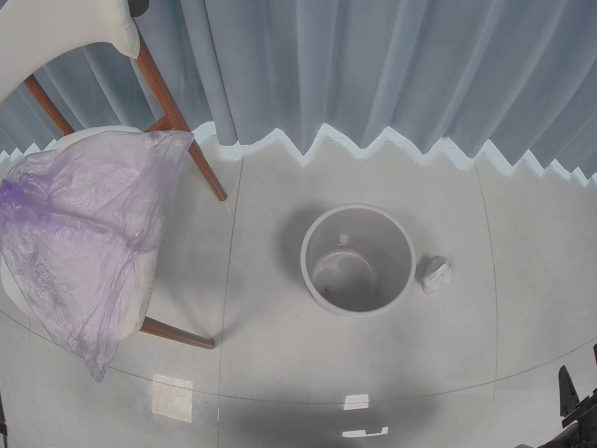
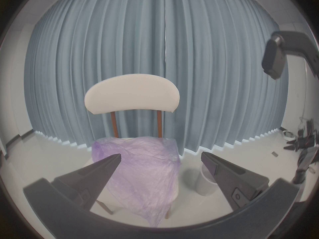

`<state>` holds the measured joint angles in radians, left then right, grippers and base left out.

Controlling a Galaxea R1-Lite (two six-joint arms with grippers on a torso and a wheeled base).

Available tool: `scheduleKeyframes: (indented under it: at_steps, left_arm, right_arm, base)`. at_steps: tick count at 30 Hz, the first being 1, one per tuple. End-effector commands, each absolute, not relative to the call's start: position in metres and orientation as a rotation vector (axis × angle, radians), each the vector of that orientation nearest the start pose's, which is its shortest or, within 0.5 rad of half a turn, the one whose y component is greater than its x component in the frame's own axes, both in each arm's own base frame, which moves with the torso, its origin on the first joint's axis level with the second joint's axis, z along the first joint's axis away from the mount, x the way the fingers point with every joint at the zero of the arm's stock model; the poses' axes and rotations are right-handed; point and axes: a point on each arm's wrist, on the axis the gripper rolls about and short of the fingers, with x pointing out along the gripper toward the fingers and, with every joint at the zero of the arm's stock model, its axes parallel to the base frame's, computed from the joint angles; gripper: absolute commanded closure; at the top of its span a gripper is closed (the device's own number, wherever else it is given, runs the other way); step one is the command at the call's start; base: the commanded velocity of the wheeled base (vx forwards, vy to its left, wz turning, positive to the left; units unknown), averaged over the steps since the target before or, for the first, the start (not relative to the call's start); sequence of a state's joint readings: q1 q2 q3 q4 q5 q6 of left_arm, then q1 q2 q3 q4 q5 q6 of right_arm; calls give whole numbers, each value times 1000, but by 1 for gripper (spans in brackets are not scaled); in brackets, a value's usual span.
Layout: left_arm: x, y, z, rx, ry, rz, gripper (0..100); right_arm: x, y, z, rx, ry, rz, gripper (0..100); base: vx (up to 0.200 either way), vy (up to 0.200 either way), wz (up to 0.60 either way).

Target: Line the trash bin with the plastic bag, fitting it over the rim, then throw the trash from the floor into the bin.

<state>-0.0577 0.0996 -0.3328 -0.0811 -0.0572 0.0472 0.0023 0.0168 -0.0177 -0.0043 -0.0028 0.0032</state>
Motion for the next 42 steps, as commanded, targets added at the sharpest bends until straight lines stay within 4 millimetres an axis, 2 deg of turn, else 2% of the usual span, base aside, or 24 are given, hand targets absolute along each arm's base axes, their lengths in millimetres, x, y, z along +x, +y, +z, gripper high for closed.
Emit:
scheduleKeyframes:
  at_steps: [1, 8, 16, 17, 26, 30, 31, 34, 39, 42]
  left_arm:
    - [-11, 2, 222, -19, -94, -201, 0]
    - [30, -7, 227, 2, 73, -248, 0]
    - [69, -17, 233, 41, 140, -340, 0]
    - [79, -19, 233, 51, 149, -350, 0]
    - [104, -24, 231, 111, 200, -354, 0]
    - [120, -22, 237, 134, 212, -316, 0]
    - [129, -23, 242, 158, 213, -316, 0]
    - [140, -25, 247, 205, 212, -322, 0]
    - [150, -28, 244, 330, 224, -350, 0]
    - [165, -32, 238, 389, 259, -355, 0]
  right_arm:
    - [-23, 0, 76, 3, -5, 0, 0]
    - [-23, 0, 76, 3, -5, 0, 0]
    - [-23, 0, 76, 3, -5, -2, 0]
    - [-23, 0, 76, 3, -5, 0, 0]
    - [-23, 0, 76, 3, -5, -2, 0]
    - [-23, 0, 76, 3, -5, 2, 0]
    - [-23, 0, 76, 3, -5, 5, 0]
    - [-23, 0, 76, 3, -5, 11, 0]
    - [-23, 0, 76, 3, -5, 11, 0]
    - [-23, 0, 76, 3, -5, 12, 0]
  base:
    - [0, 0, 0]
    - [0, 0, 0]
    - [0, 0, 0]
    - [0, 0, 0]
    - [0, 0, 0]
    - [0, 0, 0]
    - [0, 0, 0]
    - [0, 0, 0]
    - [0, 0, 0]
    - [0, 0, 0]
